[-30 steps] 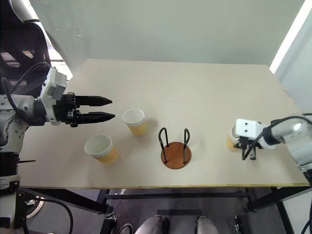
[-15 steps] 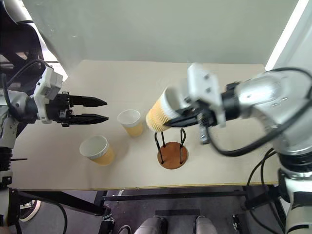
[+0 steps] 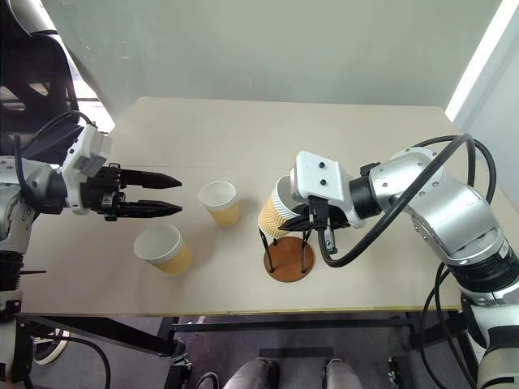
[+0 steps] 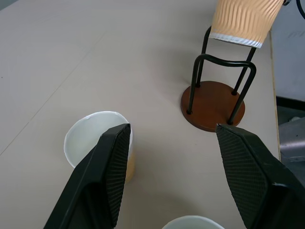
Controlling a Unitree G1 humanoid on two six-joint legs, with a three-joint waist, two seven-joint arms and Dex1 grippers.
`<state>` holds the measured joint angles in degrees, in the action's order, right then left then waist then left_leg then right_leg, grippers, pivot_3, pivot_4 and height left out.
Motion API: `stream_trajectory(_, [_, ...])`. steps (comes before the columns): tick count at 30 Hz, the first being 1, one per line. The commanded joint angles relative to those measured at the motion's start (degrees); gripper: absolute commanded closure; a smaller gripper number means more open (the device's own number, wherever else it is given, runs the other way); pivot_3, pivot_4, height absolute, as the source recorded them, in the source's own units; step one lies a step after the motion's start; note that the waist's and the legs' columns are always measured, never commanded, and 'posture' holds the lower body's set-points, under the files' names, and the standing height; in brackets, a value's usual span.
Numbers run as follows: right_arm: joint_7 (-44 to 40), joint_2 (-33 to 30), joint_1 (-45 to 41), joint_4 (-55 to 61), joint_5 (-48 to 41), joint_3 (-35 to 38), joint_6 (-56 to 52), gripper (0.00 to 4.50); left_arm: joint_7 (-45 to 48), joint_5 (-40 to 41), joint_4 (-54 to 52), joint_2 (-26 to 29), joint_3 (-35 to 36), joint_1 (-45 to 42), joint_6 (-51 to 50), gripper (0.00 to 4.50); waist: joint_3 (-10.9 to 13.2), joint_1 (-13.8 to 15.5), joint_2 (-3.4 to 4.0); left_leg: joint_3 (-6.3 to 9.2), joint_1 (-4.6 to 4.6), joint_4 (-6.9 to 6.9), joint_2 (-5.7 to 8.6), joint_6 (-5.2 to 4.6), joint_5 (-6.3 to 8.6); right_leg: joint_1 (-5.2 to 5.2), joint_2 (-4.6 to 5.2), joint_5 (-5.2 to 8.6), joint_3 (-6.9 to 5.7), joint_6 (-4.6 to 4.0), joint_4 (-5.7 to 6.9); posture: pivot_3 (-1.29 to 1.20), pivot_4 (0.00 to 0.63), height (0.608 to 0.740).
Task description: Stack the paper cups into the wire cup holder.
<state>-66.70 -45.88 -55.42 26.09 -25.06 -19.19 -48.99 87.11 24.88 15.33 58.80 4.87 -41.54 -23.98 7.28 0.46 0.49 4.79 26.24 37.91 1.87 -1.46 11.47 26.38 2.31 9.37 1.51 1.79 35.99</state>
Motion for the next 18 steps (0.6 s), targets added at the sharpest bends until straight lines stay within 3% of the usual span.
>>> stream_trajectory(1, [-0.5, -0.5, 0.0, -0.3, 2.3, -1.1, 2.5, 4.48, -0.7, 1.5, -3.2, 0.5, 1.9, 0.0, -0.8, 1.44, 0.0, 0.0, 0.0, 0.0, 0.0, 0.01, 0.0, 0.0, -0.01, 0.0, 0.0, -0.01, 0.0, -0.02, 0.0, 0.0, 0.15, 0.74])
stream_trajectory(18, [-2.4, 0.9, 1.6, -3.0, 7.8, -4.7, 6.7, 4.48, -2.7, 3.1, -6.2, 0.9, 2.4, 1.8, -2.2, 1.44, 0.0, -0.1, 0.0, 0.0, -0.04, 0.01, 0.0, 0.01, -0.05, -0.02, 0.0, -0.05, 0.0, -0.08, 0.03, 0.0, 0.15, 0.74])
